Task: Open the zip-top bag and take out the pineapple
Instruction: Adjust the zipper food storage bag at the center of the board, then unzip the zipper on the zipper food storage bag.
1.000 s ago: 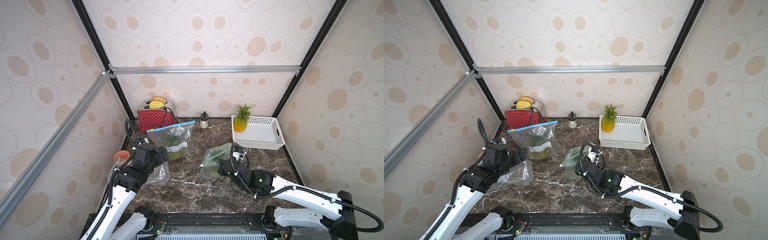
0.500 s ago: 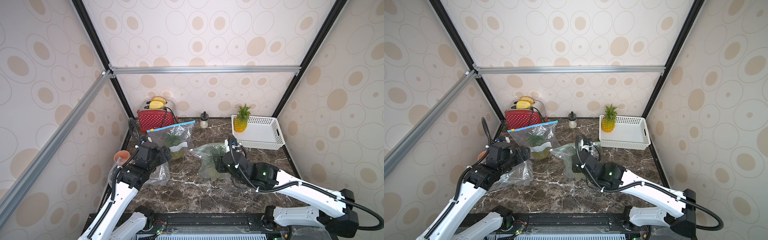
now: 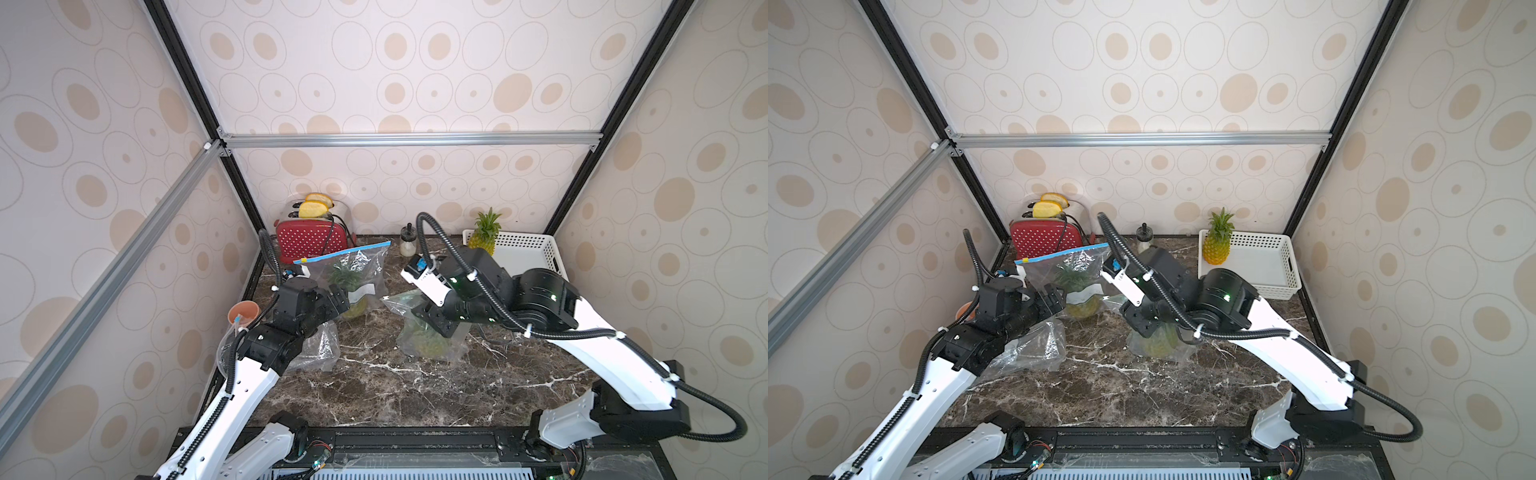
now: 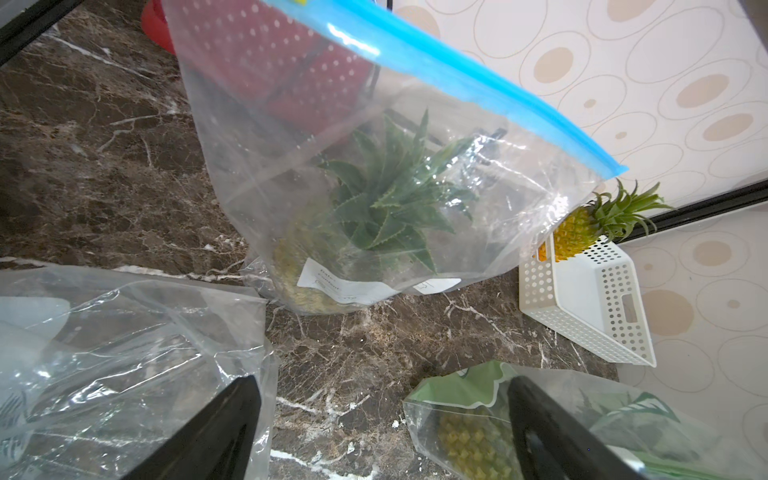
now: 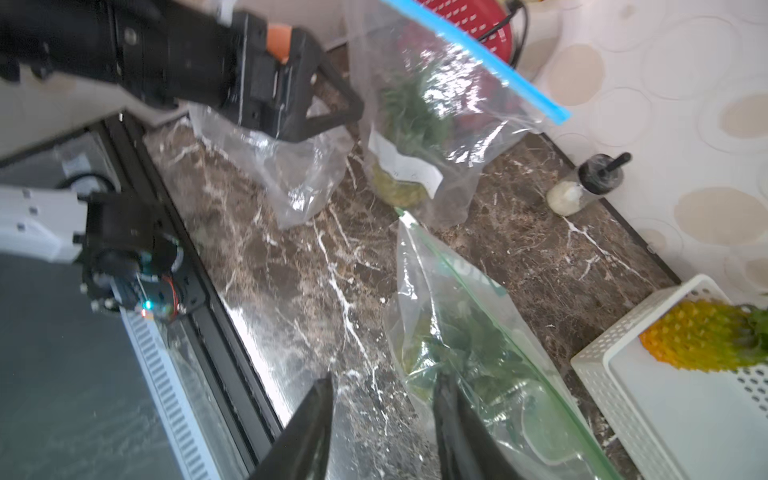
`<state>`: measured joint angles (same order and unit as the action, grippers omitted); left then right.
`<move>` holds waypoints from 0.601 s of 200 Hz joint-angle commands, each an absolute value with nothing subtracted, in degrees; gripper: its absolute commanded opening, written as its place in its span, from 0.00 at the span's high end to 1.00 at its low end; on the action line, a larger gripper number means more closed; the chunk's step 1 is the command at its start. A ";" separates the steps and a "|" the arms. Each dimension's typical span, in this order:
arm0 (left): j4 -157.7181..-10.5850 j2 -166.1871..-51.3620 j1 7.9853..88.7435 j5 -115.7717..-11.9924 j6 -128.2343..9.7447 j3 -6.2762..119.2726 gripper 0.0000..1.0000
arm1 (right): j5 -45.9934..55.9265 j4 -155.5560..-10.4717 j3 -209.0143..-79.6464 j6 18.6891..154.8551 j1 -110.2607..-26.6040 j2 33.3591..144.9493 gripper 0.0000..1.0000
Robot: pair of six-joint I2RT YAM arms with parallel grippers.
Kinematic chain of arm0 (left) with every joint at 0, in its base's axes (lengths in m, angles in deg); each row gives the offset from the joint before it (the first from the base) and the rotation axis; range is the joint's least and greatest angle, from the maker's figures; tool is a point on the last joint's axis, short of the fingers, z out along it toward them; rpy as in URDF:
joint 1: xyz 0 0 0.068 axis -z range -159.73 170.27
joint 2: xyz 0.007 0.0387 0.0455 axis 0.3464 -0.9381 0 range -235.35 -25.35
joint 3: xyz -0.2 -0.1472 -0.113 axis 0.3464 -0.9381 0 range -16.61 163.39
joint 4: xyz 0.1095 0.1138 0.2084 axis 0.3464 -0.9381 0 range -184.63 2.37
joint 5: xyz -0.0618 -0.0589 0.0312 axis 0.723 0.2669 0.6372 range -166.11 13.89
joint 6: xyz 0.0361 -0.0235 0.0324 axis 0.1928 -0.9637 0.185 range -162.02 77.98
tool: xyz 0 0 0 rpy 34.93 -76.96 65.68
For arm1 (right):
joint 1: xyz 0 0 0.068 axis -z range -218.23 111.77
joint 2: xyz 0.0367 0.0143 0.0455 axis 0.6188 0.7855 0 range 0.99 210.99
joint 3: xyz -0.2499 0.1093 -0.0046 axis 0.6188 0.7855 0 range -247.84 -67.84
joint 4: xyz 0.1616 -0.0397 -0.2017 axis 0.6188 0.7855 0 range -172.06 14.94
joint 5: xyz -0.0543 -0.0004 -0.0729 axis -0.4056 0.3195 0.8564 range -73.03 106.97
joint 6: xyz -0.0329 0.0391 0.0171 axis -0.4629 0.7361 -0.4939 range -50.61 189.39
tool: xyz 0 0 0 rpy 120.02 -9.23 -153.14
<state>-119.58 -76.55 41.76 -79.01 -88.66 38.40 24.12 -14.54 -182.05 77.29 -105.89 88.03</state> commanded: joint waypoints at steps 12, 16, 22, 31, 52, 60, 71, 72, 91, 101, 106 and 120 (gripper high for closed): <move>-118.57 -73.61 42.15 -78.34 -88.22 38.90 0.06 | 15.46 -8.43 -187.59 63.55 -103.56 94.21 0.63; -118.57 -73.52 42.15 -78.32 -88.17 38.79 0.06 | 15.22 -8.49 -187.84 63.00 -103.46 94.83 0.63; -118.53 -73.42 42.15 -78.18 -88.26 38.55 0.06 | 15.13 -8.68 -187.96 62.16 -103.25 95.67 0.64; -118.33 -73.33 42.15 -77.89 -88.41 38.10 0.06 | 15.32 -8.80 -188.16 60.78 -102.97 96.94 0.65; -117.04 -73.16 42.11 -77.35 -89.03 36.64 0.06 | 16.18 -10.69 -186.67 57.93 -102.57 98.82 0.67; -116.71 -73.16 42.15 -77.27 -89.13 36.25 0.06 | 16.28 -11.49 -186.09 56.76 -102.48 99.35 0.68; -116.47 -73.16 42.15 -77.23 -89.20 35.81 0.06 | 16.13 -12.16 -185.79 55.22 -102.48 100.14 0.68; -116.47 -73.16 42.15 -77.20 -89.21 35.79 0.06 | 16.11 -12.22 -185.79 55.14 -102.48 100.22 0.68; -116.20 -72.98 42.14 -77.26 -89.22 35.26 0.06 | 16.99 -13.29 -186.13 53.34 -101.95 101.83 0.70; -116.20 -72.81 42.15 -77.41 -89.17 35.14 0.06 | 17.22 -13.98 -186.14 52.62 -101.44 102.45 0.71; -116.20 -72.66 42.15 -77.43 -89.16 35.01 0.06 | 17.34 -14.40 -186.07 52.37 -101.22 102.71 0.72; -116.20 -72.29 42.14 -77.61 -89.07 34.66 0.06 | 17.32 -15.29 -185.96 51.42 -100.60 103.49 0.73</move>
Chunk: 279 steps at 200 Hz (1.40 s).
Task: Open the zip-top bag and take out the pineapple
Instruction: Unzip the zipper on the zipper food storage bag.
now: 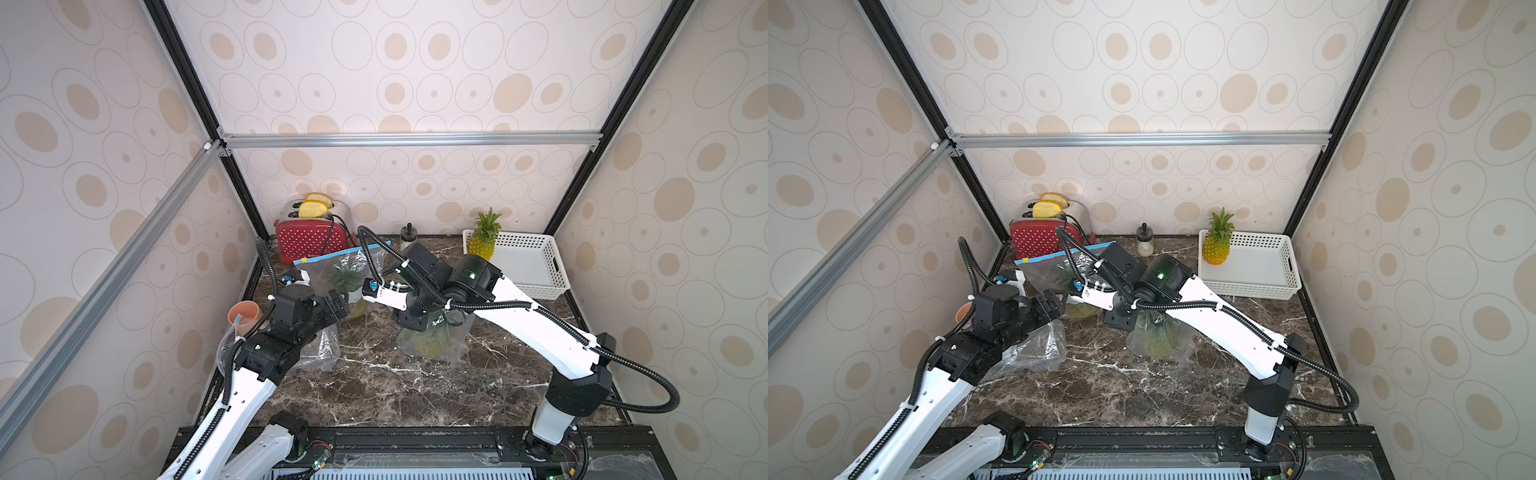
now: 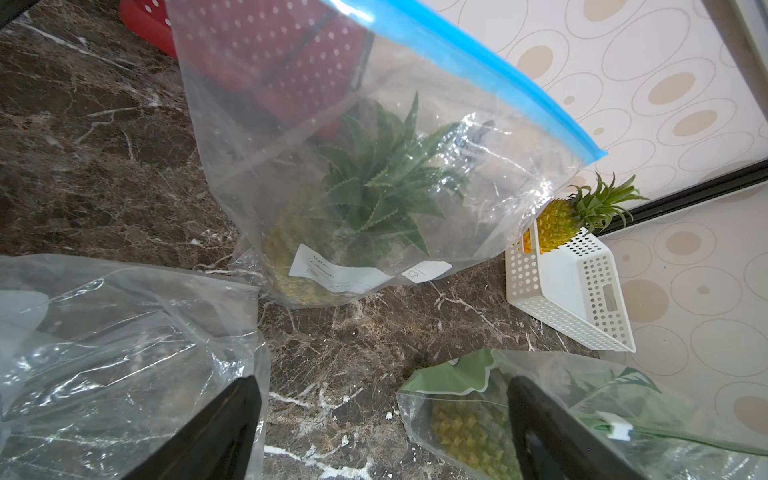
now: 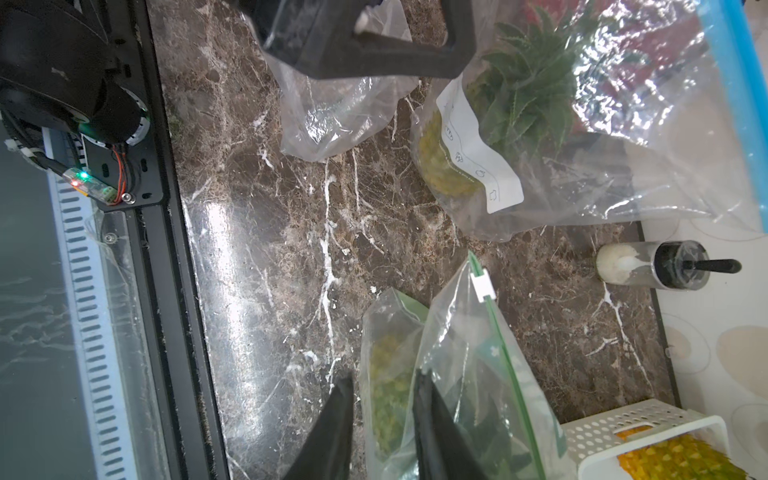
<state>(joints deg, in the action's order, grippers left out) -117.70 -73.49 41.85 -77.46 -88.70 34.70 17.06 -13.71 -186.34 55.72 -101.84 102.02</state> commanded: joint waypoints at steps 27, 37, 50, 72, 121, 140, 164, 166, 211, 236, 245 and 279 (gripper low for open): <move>-116.46 -71.77 42.15 -78.24 -88.93 34.03 0.05 | 17.32 -16.42 -186.36 49.85 -99.52 105.03 0.74; -116.46 -71.82 42.15 -78.40 -88.92 33.93 0.05 | 17.03 -16.45 -186.86 49.45 -99.04 105.67 0.75; -116.46 -71.90 42.15 -78.49 -88.80 33.84 0.05 | 17.05 -16.54 -187.74 49.04 -98.64 106.47 0.75; -116.38 -72.27 42.15 -78.65 -88.70 33.84 0.05 | 16.56 -16.67 -189.00 48.65 -97.95 107.63 0.75; -116.29 -73.07 42.15 -78.57 -88.35 34.10 0.05 | 16.91 -17.00 -190.73 48.12 -97.31 109.27 0.77; -116.24 -72.91 42.15 -78.49 -88.36 34.03 0.05 | 17.31 -17.51 -190.88 48.04 -97.20 109.21 0.75; -116.24 -72.97 42.15 -78.66 -88.35 33.93 0.05 | 17.34 -17.39 -191.82 47.68 -97.07 109.46 0.71; -116.23 -72.98 42.15 -78.66 -88.34 33.93 0.05 | 17.39 -17.33 -191.89 47.63 -97.06 109.49 0.71; -116.20 -73.07 42.15 -78.58 -88.30 34.02 0.05 | 17.06 -17.11 -192.57 47.55 -96.58 110.45 0.70; -116.36 -73.07 42.15 -78.67 -88.13 34.02 0.05 | 16.78 -17.29 -192.73 47.59 -96.16 110.89 0.70; -116.45 -73.15 42.15 -78.67 -88.08 34.02 0.05 | 16.58 -17.24 -192.81 47.66 -96.00 111.07 0.70; -116.42 -73.33 42.15 -78.84 -88.08 33.84 0.04 | 15.91 -17.44 -193.13 47.85 -95.71 111.64 0.76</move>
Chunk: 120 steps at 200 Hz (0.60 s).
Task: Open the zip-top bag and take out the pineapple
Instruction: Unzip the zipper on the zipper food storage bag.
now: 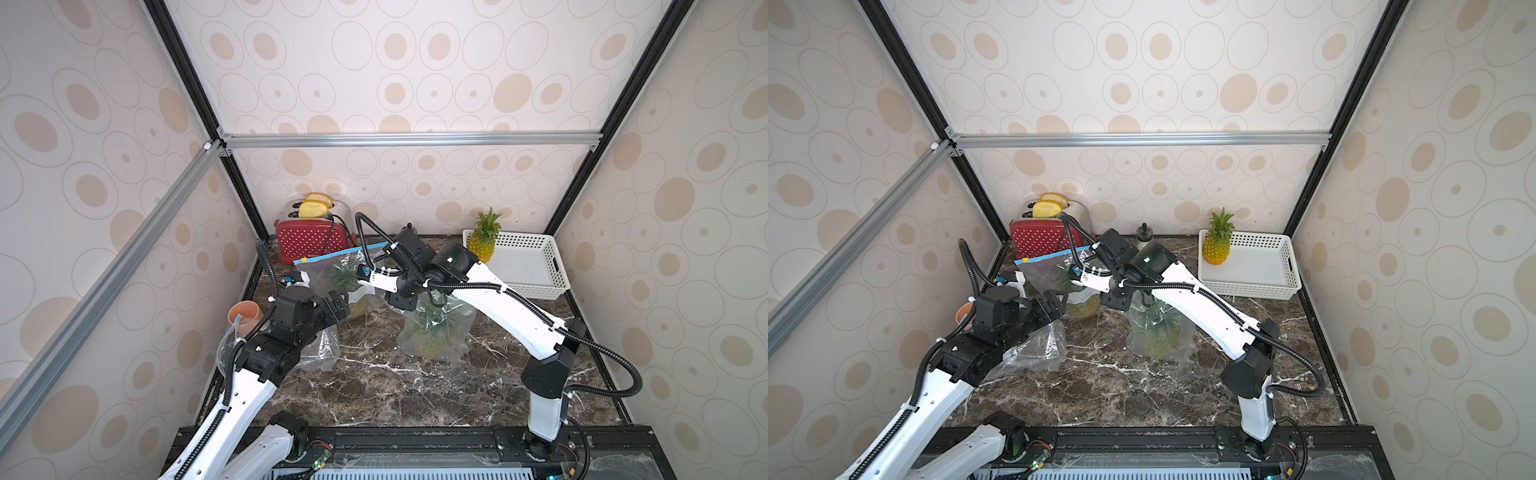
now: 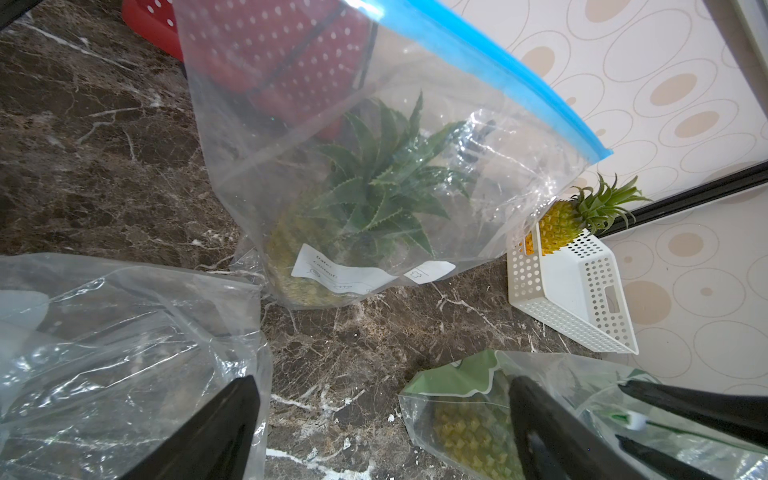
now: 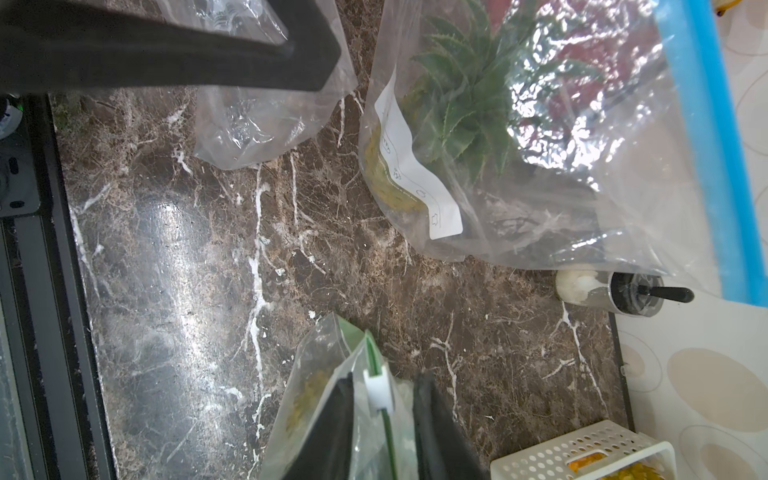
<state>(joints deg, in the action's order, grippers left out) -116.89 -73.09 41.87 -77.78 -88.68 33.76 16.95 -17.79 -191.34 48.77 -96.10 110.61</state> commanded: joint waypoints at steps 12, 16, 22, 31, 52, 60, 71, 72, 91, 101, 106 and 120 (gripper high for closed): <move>-116.37 -73.42 42.15 -78.86 -88.08 33.76 0.04 | 15.82 -17.46 -193.17 47.90 -95.69 111.73 0.80; -116.37 -73.49 42.15 -78.84 -88.08 33.76 0.04 | 15.82 -17.38 -193.17 47.94 -95.69 111.73 0.82; -116.29 -73.53 42.15 -78.90 -88.08 33.76 0.05 | 15.82 -17.24 -193.26 48.02 -95.61 111.69 0.84; -116.13 -73.60 42.15 -78.77 -88.08 33.67 0.05 | 15.82 -17.24 -193.27 48.07 -95.57 111.60 0.87; -115.25 -74.01 42.15 -77.96 -88.10 33.34 0.05 | 15.31 -17.17 -193.23 48.24 -95.54 110.81 0.92; -113.99 -74.10 42.15 -76.97 -87.87 33.00 0.05 | 14.95 -17.15 -193.12 48.38 -95.49 110.37 0.93; -110.31 -74.04 42.15 -73.46 -87.21 31.80 0.05 | 14.06 -17.11 -193.12 48.47 -95.23 109.83 0.94; -109.87 -73.95 42.15 -73.07 -87.16 31.72 0.05 | 13.98 -17.11 -193.14 48.47 -95.21 109.73 0.94; -98.24 -72.96 42.14 -64.73 -86.27 27.51 0.06 | 11.39 -16.81 -193.00 48.72 -94.23 108.70 0.96; -92.65 -72.33 42.15 -61.56 -85.62 25.37 0.07 | 9.91 -16.83 -192.54 48.73 -93.63 108.08 0.97; -90.54 -72.19 42.15 -60.06 -85.08 24.62 0.08 | 9.34 -16.92 -192.27 48.78 -93.32 107.75 0.97; -85.66 -71.89 42.19 -56.19 -82.94 22.89 0.10 | 6.96 -17.33 -191.10 48.90 -92.23 106.77 0.97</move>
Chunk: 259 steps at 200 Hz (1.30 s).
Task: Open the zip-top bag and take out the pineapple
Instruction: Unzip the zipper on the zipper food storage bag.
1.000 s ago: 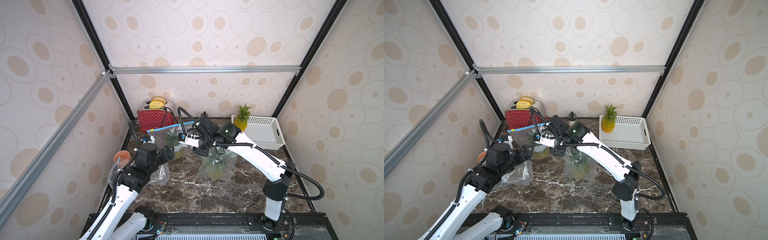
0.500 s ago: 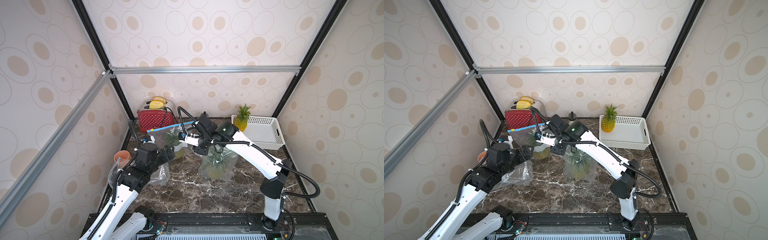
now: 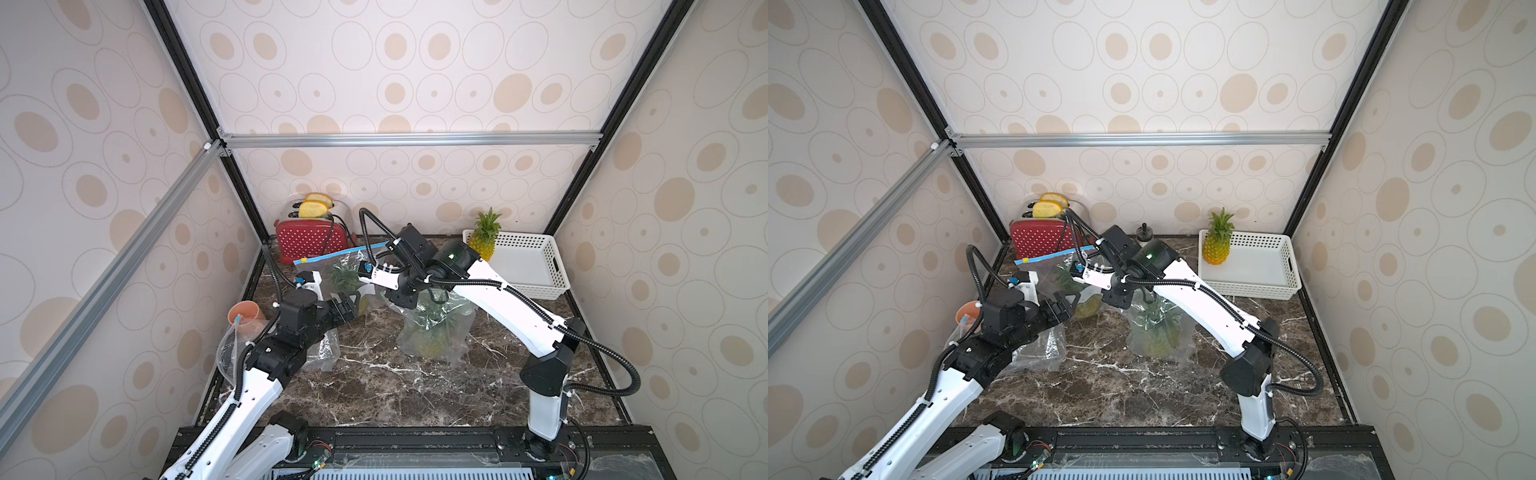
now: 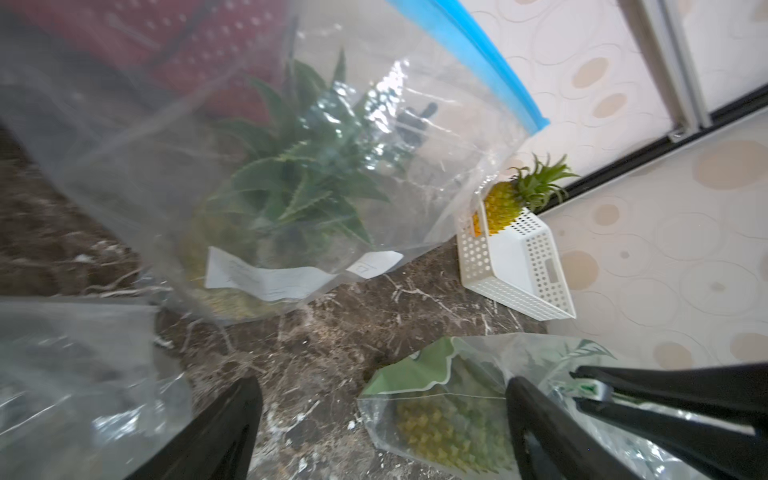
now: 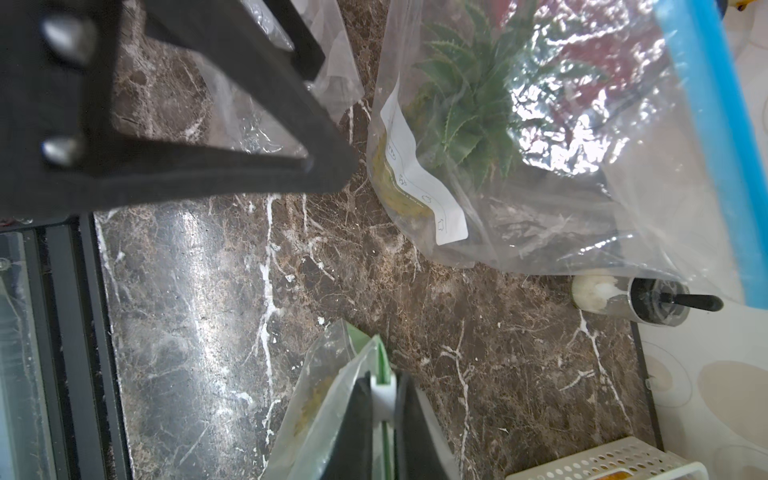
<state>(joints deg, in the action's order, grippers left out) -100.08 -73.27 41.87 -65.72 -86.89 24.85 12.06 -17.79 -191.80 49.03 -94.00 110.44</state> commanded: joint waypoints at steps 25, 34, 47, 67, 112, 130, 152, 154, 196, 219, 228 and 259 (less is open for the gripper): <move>-76.61 -71.01 42.59 -51.95 -81.52 19.08 0.13 | 2.95 -18.58 -189.27 49.12 -90.77 105.00 0.97; -73.35 -70.96 42.93 -50.79 -81.23 17.96 0.15 | 1.79 -18.77 -189.11 49.13 -90.34 104.58 0.97; -69.47 -71.13 44.17 -49.90 -80.24 16.89 0.19 | -0.04 -18.87 -189.00 49.17 -89.82 104.22 0.97; -68.39 -71.80 46.53 -50.20 -77.36 17.11 0.26 | -1.83 -18.75 -188.95 49.16 -89.18 103.75 0.97; -63.35 -75.53 47.34 -48.13 -75.84 16.96 0.57 | -3.72 -18.78 -188.62 48.99 -88.50 103.20 0.97; -63.38 -77.37 47.52 -47.60 -74.22 17.75 0.52 | -4.02 -18.44 -188.60 48.83 -88.43 103.34 0.97; -62.84 -79.35 47.78 -46.52 -72.77 18.46 0.50 | -4.51 -17.93 -188.69 48.60 -88.41 103.86 0.97; -62.78 -79.54 47.78 -46.43 -72.65 18.50 0.50 | -4.53 -17.91 -188.69 48.55 -88.42 103.90 0.97; -61.85 -81.67 48.01 -45.27 -70.61 19.33 0.48 | -5.47 -17.03 -189.33 48.13 -87.95 104.85 0.97; -61.04 -82.67 47.97 -44.61 -70.16 19.80 0.47 | -5.82 -17.01 -189.34 48.07 -87.75 105.07 0.97; -60.63 -83.25 48.04 -44.30 -70.06 20.03 0.47 | -5.80 -16.94 -189.42 48.11 -87.65 105.15 0.97; -58.68 -85.00 48.07 -43.34 -70.35 20.74 0.48 | -5.54 -16.85 -189.17 47.94 -87.34 105.32 0.97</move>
<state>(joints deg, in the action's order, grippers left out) -62.77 -84.02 47.69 -45.24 -71.96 17.81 -4.01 -17.77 -189.03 49.33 -87.70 105.26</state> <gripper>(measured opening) 0.526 0.099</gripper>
